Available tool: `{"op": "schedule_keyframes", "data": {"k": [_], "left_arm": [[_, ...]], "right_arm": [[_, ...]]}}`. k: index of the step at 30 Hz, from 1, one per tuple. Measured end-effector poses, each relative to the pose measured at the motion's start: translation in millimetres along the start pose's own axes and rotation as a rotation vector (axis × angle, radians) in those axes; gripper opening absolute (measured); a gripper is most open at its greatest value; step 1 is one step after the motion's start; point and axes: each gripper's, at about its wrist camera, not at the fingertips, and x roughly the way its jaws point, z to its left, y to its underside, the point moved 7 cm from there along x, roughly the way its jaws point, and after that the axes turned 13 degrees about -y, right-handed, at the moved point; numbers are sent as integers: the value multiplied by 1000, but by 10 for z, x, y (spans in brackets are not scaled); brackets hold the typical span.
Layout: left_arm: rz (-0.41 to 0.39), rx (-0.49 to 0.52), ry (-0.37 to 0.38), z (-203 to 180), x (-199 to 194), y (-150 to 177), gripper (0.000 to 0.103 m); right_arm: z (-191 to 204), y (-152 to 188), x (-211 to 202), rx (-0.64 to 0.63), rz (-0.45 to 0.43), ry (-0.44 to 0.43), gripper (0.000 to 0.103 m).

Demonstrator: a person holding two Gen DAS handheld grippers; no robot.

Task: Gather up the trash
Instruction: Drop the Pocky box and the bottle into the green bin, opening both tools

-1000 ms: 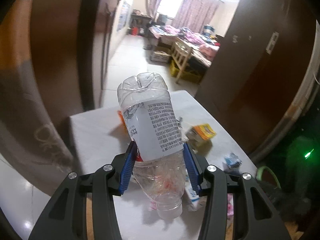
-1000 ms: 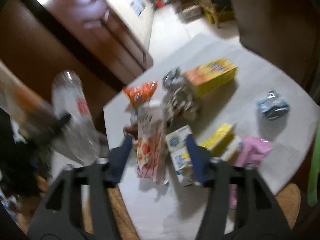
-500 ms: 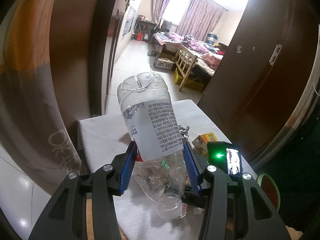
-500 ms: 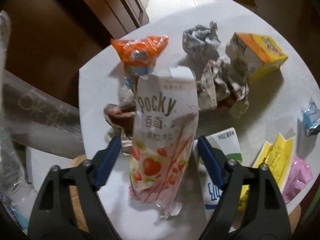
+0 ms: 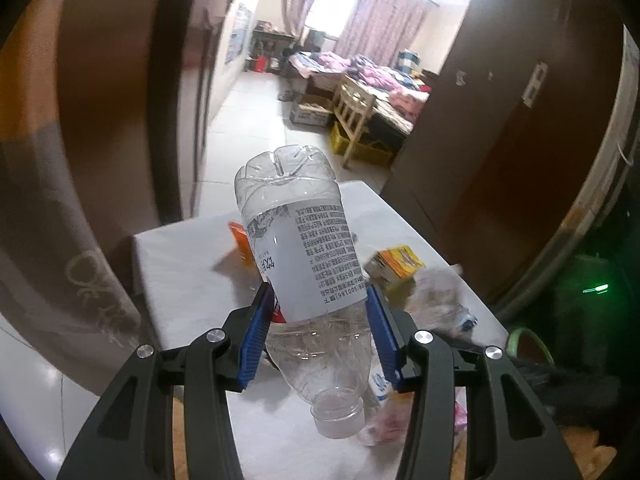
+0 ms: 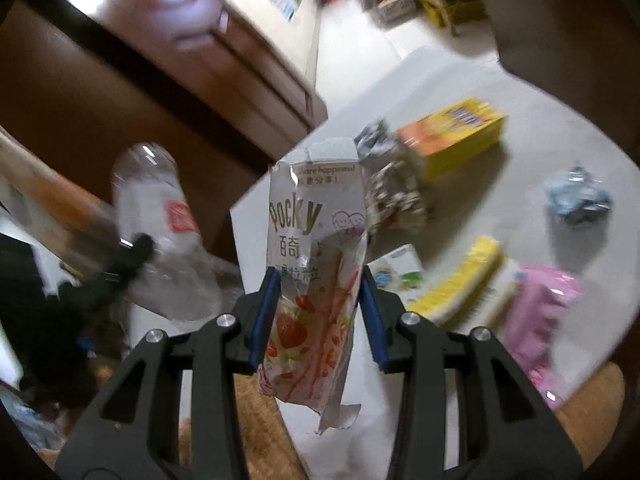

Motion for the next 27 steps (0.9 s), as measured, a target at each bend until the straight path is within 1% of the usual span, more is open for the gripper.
{"op": "schedule_keyframes", "data": {"k": [4,10,15,19,22,24,27], "left_arm": [[5,59,24,-275,-39,63,45],[-5,117,33,-587,-128,77,45],[-2,170,55,-886,-147,75,45],[13,209,102,-1159,-152,152,45],[19,250,142,-1414,-168,230,45],[31,274,182,-1604,-183,288,45],[42,303,223,-1855,-185,369,45]], "right_arm": [[-125,-32,-570,71,-111,-57,39],[-337,-71,-1215,118,-264,-83,40],[-546,-105,-1661,149,-362,-93,40],[-834,-118,-1979,195,-434,-89,40],[-1080,-61,-2126,250,-476,-91,40],[-1213,-30,-2199,281,-499,-89,40],[-1433,10,-2395,313,-549,-62,40]]}}
